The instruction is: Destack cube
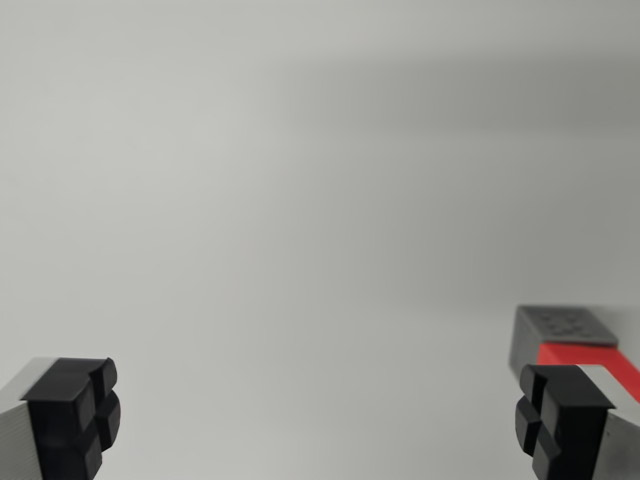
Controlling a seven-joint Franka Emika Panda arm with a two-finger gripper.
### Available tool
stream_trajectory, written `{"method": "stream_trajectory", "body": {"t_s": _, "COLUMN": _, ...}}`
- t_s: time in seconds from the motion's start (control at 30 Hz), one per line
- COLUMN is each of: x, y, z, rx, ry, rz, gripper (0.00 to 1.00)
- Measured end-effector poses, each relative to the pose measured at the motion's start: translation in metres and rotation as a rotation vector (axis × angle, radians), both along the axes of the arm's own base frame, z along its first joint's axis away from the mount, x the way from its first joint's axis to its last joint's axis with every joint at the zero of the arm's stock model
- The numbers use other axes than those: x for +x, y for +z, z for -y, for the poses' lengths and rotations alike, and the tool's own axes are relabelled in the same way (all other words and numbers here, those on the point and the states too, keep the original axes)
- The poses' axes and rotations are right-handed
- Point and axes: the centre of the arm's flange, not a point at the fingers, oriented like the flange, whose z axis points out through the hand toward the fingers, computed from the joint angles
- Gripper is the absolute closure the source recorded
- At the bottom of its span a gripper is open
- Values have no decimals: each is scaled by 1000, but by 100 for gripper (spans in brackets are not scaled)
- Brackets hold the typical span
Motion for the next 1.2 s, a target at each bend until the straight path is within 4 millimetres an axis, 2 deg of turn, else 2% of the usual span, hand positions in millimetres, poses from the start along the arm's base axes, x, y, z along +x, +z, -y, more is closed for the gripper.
{"method": "stream_trajectory", "body": {"t_s": 1.2, "x": -67, "y": -58, "z": 75, "rx": -8, "ry": -2, "rz": 2, "gripper": 0}}
